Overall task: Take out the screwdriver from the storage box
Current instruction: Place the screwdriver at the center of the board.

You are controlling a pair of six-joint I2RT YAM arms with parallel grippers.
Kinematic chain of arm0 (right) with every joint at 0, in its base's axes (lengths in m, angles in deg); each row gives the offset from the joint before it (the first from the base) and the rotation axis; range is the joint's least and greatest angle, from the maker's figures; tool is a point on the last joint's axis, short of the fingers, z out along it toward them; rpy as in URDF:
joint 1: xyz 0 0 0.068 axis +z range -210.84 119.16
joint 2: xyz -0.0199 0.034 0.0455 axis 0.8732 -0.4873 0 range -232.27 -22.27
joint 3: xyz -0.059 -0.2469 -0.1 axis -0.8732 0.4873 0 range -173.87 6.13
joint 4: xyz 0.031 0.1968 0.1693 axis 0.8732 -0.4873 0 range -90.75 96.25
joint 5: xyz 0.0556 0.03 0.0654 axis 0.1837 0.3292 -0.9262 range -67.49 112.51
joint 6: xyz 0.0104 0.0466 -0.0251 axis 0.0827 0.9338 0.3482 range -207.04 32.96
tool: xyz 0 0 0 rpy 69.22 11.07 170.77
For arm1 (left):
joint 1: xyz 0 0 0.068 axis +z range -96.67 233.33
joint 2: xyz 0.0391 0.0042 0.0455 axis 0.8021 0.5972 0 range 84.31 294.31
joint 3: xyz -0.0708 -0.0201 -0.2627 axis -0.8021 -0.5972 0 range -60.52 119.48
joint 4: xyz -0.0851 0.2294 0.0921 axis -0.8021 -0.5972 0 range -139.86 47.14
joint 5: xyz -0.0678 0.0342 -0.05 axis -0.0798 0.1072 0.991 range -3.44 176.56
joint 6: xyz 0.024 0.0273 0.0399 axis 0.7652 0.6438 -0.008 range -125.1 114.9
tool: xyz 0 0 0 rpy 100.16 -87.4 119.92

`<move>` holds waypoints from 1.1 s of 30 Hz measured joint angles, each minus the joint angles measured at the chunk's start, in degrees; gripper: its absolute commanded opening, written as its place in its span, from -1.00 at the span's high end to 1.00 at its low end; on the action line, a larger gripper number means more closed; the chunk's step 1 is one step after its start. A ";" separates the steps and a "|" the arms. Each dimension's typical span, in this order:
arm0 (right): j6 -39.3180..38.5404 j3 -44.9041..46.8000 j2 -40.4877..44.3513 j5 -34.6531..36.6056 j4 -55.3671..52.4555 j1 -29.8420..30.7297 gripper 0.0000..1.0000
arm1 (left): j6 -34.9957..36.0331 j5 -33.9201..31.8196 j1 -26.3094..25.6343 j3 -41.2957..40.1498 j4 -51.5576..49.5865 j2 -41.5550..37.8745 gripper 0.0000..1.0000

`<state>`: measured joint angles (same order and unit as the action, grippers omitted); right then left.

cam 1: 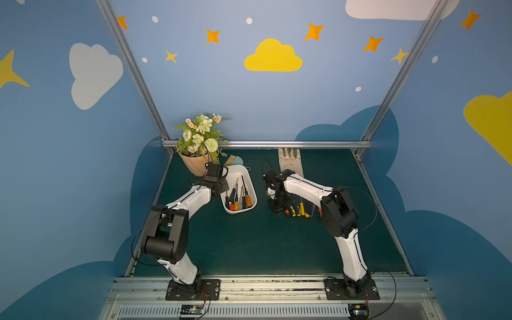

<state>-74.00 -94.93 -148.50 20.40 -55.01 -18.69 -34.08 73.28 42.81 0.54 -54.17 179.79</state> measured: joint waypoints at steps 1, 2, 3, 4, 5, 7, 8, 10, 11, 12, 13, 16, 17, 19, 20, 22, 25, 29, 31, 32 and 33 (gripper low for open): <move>0.02 -0.44 -0.66 0.17 -0.20 -0.15 1.00 | -0.02 0.02 0.00 0.00 0.00 0.00 0.96; 0.04 -0.96 -1.29 0.39 -0.55 -0.31 1.00 | -0.02 0.02 0.00 0.00 0.00 0.00 0.95; 0.04 -1.42 -1.81 0.48 -0.76 -0.42 1.00 | -0.04 0.04 0.00 0.00 -0.02 0.00 0.95; 0.04 -2.01 -2.38 0.57 -0.98 -0.55 1.00 | -0.04 0.09 -0.04 0.00 -0.02 0.00 0.96; 0.04 -2.54 -2.89 0.66 -1.16 -0.72 1.00 | -0.11 0.20 -0.04 0.00 -0.02 0.00 0.96; 0.04 -3.34 -3.67 0.68 -1.57 -1.09 0.92 | -0.17 0.22 -0.04 0.00 -0.04 0.00 0.96; 0.02 -3.76 -3.98 0.72 -1.92 -1.25 0.86 | -0.20 0.22 -0.04 0.00 -0.04 -0.02 0.96; 0.00 -4.31 -4.28 0.76 -2.38 -1.51 0.73 | -0.20 0.22 -0.04 0.00 -0.07 0.00 0.95; 0.00 -4.57 -4.42 0.81 -2.67 -1.57 0.67 | -0.20 0.22 -0.04 0.00 -0.09 0.00 0.95; 0.00 -4.76 -4.50 0.85 -2.89 -1.66 0.61 | -0.20 0.22 -0.04 0.00 -0.13 0.00 0.95; 0.00 -4.87 -4.57 0.94 -3.06 -1.77 0.57 | -0.22 0.24 -0.04 0.00 -0.20 0.00 0.95; -0.04 -4.92 -4.74 0.98 -3.54 -1.95 0.52 | -0.22 0.31 -0.04 0.00 -0.24 0.00 0.95; -0.04 -4.92 -4.79 0.96 -3.78 -1.95 0.51 | -0.22 0.37 -0.04 0.00 -0.24 0.00 0.95; -0.04 -4.92 -4.81 0.90 -4.04 -1.92 0.49 | -0.22 0.44 -0.04 0.00 -0.26 0.00 0.95; -0.04 -4.92 -4.81 0.85 -4.11 -1.92 0.47 | -0.22 0.44 -0.04 0.00 -0.26 0.00 0.96; -0.04 -4.92 -4.81 0.79 -4.17 -1.92 0.47 | -0.22 0.44 -0.07 0.00 -0.26 0.00 0.96; -0.02 -4.92 -4.79 0.74 -4.20 -1.88 0.47 | -0.22 0.46 -0.11 0.00 -0.26 0.00 0.95; 0.13 -4.92 -4.63 0.76 -4.20 -1.77 0.45 | -0.24 0.48 -0.15 0.00 -0.26 0.00 0.95; 0.28 -4.92 -4.22 0.90 -4.35 -1.68 0.45 | -0.31 0.59 -0.15 0.00 -0.26 0.00 0.95; 0.42 -5.01 -3.93 0.98 -4.39 -1.64 0.43 | -0.39 0.66 -0.17 0.00 -0.26 0.00 0.95; 0.61 -5.14 -3.45 1.14 -4.42 -1.55 0.42 | -0.42 0.70 -0.24 0.00 -0.26 0.00 0.95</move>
<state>-73.39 -100.06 -151.95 21.54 -59.42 -20.24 -34.49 73.98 42.57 0.54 -54.43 179.79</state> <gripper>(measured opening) 0.281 0.082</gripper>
